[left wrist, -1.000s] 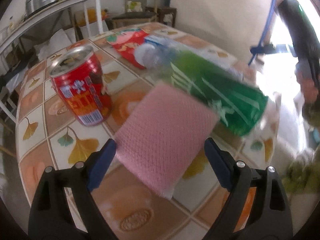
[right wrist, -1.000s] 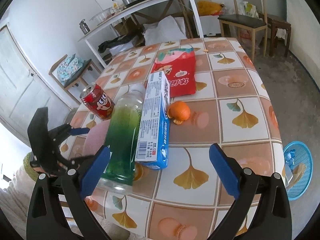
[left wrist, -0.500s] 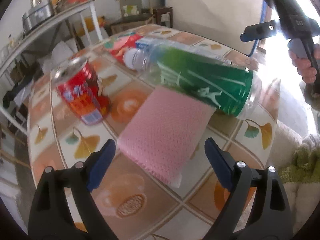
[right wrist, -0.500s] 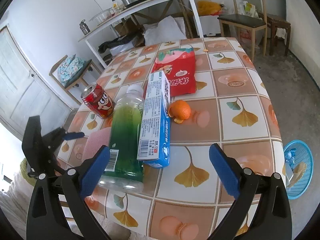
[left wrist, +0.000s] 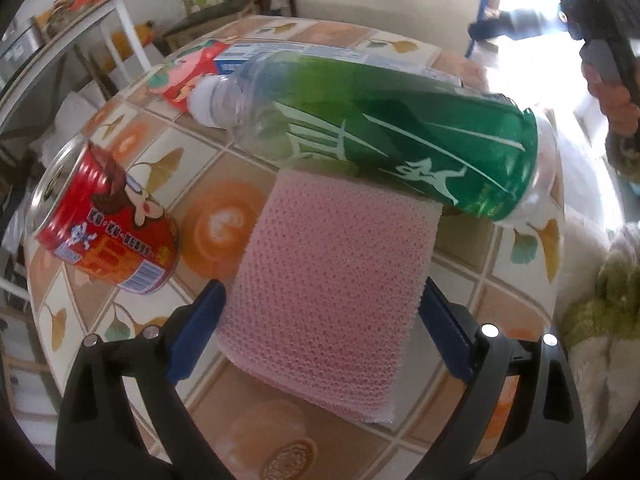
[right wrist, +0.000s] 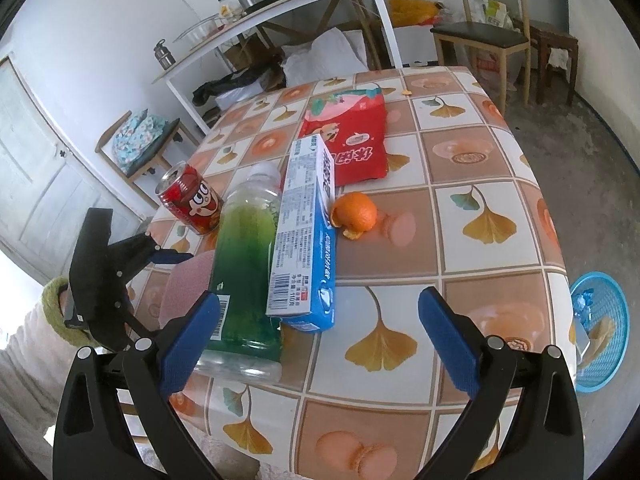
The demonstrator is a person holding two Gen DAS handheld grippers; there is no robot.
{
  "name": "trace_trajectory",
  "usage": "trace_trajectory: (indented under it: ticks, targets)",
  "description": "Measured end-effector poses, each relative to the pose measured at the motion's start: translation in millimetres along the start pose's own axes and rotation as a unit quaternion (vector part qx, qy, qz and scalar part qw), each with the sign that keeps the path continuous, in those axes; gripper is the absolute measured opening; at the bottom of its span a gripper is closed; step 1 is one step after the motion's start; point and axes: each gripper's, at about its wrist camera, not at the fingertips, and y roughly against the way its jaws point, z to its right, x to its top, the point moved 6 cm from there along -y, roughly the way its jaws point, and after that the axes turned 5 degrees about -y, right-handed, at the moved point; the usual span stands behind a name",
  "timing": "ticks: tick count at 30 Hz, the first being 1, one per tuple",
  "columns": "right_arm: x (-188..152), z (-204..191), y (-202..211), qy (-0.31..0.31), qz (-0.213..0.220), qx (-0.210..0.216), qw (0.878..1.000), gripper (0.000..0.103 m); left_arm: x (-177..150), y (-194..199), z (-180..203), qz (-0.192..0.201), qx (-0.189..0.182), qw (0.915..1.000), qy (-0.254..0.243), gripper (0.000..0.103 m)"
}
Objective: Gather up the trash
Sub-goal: 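Close the left tool on the pink sponge and lift it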
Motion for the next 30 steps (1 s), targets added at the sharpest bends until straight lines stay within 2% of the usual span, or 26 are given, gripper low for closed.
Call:
trace_trajectory:
  ticks: [1,6,9,11,13,16,20,26,30]
  targets:
    - [0,1,1,-0.001,0.000,0.000,1.000,0.096,-1,0,0,-0.002,0.007,1.0000,0.006,0.088]
    - [-1,3,3,-0.004,0.001,0.001,1.000,0.096,-13,9,8,-0.010,0.028,0.9983,0.049,0.085]
    - [-3,3,6,-0.005,0.005,0.003,1.000,0.096,-25,16,14,-0.025,0.033,0.9938,0.103,0.085]
    - [-4,3,9,-0.006,0.007,0.004,1.000,0.096,-32,21,14,-0.033,0.039,0.9876,0.148,0.085]
    - [-7,3,11,-0.008,0.007,0.007,1.000,0.096,-43,27,12,-0.043,0.058,0.9767,0.202,0.085]
    - [-10,1,14,-0.008,0.009,0.013,1.000,0.096,-55,37,13,-0.039,0.073,0.9610,0.264,0.086]
    - [-15,-1,17,-0.008,0.007,0.020,1.000,0.096,-58,45,20,-0.017,0.086,0.9560,0.280,0.089]
    - [-13,-11,32,0.010,0.014,0.025,1.000,0.096,-53,41,26,-0.011,0.100,0.9561,0.275,0.091]
    - [-13,-16,39,0.024,0.017,0.021,0.999,0.096,-53,36,19,-0.008,0.108,0.9467,0.303,0.091]
